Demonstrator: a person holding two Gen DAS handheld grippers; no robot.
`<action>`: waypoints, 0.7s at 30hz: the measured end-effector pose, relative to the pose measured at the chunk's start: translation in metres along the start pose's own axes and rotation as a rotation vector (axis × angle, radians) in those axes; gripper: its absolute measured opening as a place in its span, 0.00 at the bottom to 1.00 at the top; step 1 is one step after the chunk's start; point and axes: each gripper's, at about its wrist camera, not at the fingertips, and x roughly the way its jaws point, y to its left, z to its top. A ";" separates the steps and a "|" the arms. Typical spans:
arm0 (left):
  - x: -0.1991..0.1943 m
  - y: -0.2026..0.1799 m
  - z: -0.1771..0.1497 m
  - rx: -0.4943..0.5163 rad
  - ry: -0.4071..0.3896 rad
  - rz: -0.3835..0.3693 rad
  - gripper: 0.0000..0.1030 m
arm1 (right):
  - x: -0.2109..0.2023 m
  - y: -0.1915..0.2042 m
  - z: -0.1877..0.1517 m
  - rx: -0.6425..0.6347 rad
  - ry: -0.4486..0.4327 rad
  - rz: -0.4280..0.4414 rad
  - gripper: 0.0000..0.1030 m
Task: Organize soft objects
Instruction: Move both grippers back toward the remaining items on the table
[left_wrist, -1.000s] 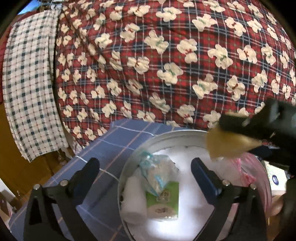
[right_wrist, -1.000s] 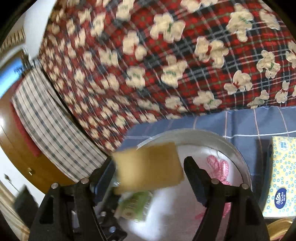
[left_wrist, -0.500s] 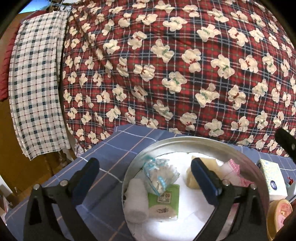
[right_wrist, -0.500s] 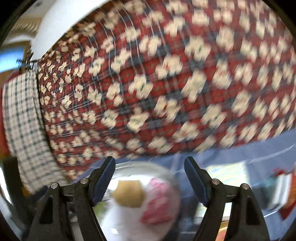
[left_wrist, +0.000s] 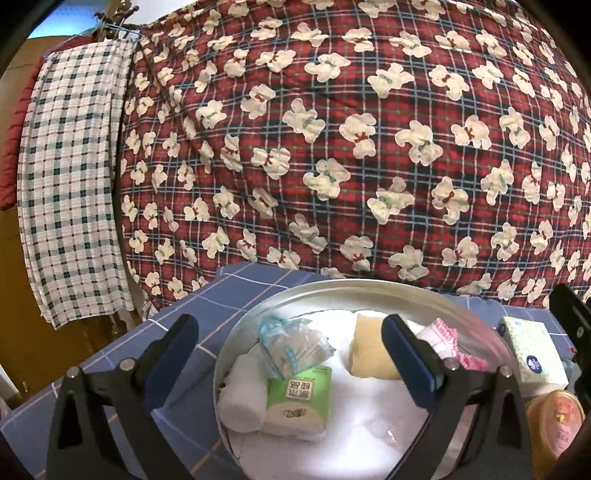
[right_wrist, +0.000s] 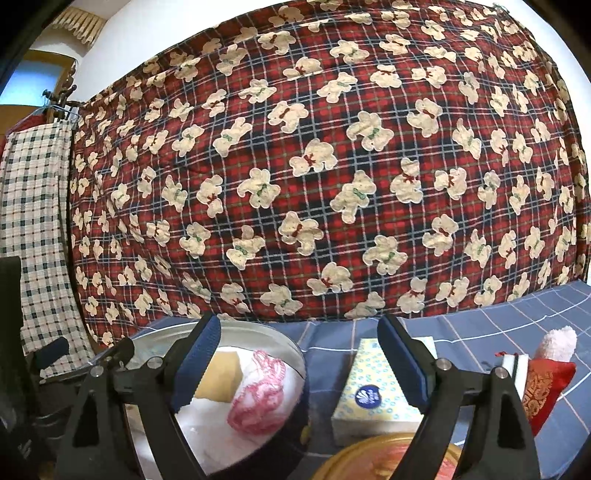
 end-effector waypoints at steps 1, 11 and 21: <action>-0.002 -0.001 -0.001 0.004 -0.013 0.009 0.98 | -0.001 -0.001 -0.001 -0.002 -0.001 -0.003 0.86; -0.011 -0.009 -0.004 0.031 -0.053 0.029 0.98 | -0.010 -0.017 -0.005 0.011 0.007 -0.008 0.86; -0.027 -0.021 -0.010 0.042 -0.045 -0.003 0.98 | -0.021 -0.035 -0.006 -0.005 0.022 0.001 0.86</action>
